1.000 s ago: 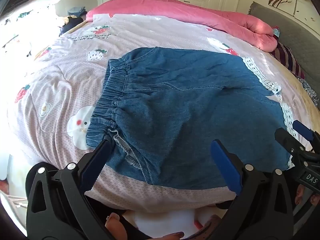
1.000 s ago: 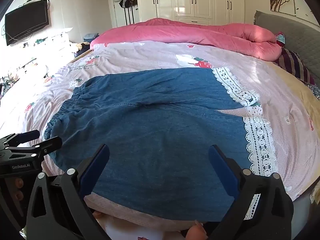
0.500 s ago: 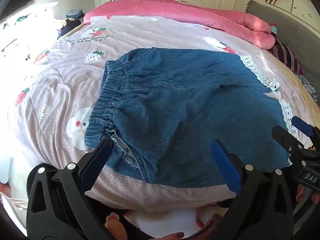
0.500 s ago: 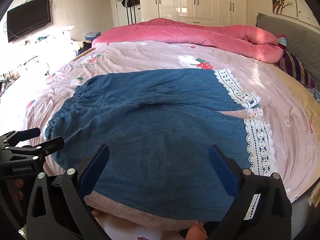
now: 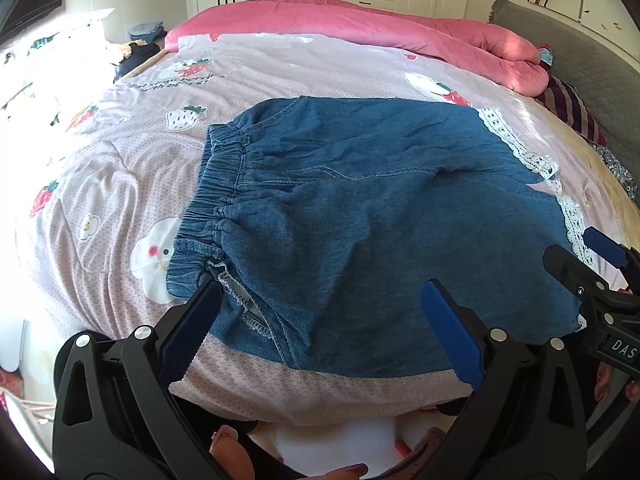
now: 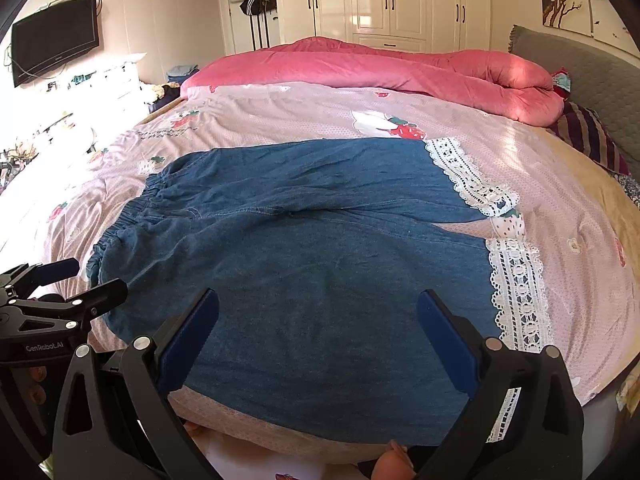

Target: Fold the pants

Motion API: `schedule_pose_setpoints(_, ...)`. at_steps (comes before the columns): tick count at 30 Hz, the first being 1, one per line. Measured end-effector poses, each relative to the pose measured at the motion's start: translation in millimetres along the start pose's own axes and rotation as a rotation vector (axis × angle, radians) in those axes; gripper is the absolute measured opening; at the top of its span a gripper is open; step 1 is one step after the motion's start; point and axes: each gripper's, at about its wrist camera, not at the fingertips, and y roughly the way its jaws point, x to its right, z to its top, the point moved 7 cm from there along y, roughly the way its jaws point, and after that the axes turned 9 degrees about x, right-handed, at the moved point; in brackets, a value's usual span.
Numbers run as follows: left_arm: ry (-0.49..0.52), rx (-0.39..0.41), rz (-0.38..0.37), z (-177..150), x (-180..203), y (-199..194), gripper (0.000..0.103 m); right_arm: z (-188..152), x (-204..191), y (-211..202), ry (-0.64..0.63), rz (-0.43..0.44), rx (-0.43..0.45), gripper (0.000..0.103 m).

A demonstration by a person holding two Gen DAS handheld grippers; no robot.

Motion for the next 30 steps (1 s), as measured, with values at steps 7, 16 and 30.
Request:
schedule_pose_setpoints(7,0.005,0.005,0.004,1.3,0.6,-2.3,0.094,-0.1,-0.9,-0.8,-0.011,-0.003,0.0,0.099)
schedule_pose_setpoints(16,0.009,0.012,0.003,2.2,2.0,-3.4,0.094,-0.6,-2.3,-0.7,-0.015,-0.003,-0.001,0.099)
schedule_pose_setpoints(30,0.013,0.017,0.01,3.6,2.9,-5.4,0.094,-0.6,-0.7,1.0,-0.014,0.001,-0.004,0.099)
